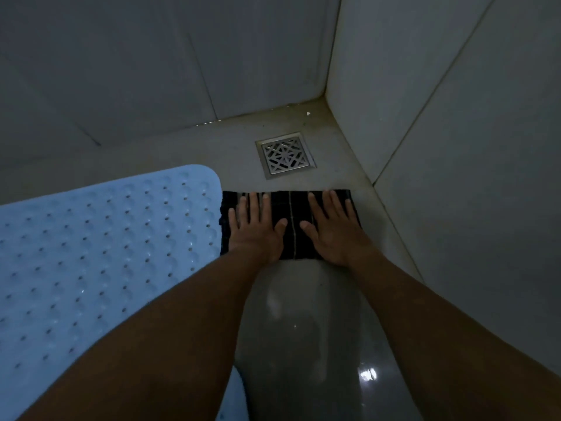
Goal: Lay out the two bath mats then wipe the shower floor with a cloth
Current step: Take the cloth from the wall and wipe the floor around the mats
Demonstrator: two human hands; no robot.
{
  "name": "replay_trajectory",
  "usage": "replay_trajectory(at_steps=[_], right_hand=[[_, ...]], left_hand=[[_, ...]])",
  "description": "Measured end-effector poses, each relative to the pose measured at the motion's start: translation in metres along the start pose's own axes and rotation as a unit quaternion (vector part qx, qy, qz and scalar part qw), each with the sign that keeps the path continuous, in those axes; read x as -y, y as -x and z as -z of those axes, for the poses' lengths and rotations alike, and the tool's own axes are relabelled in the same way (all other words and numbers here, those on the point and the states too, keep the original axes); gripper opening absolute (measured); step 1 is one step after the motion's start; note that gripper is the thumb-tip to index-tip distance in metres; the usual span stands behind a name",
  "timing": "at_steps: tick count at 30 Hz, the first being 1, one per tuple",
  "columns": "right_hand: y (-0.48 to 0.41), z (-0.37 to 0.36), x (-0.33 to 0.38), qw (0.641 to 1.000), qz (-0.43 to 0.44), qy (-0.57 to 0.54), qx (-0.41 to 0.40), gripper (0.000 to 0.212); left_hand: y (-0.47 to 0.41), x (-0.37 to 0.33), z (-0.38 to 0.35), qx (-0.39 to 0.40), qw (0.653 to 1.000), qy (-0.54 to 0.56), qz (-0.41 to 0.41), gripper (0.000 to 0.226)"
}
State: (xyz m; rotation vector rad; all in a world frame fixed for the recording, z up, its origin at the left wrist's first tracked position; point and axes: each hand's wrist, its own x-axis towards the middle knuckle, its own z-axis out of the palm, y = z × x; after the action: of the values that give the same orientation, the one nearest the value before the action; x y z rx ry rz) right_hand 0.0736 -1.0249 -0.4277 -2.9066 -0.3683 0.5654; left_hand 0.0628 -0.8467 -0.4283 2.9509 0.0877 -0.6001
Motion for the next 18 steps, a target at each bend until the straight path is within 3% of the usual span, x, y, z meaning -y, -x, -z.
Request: replay_trajectory(at_steps=[10,18], right_hand=[[0.086,-0.025,-0.036,0.997,0.060,0.051,0.023,0.068],[0.087,-0.029,-0.039,0.997,0.066,0.041,0.010,0.067]], left_hand=[[0.105,-0.055,-0.044,0.026,0.996,0.029,0.075,0.070],[0.107,-0.056,-0.053,0.001,0.996,0.045,0.080,0.072]])
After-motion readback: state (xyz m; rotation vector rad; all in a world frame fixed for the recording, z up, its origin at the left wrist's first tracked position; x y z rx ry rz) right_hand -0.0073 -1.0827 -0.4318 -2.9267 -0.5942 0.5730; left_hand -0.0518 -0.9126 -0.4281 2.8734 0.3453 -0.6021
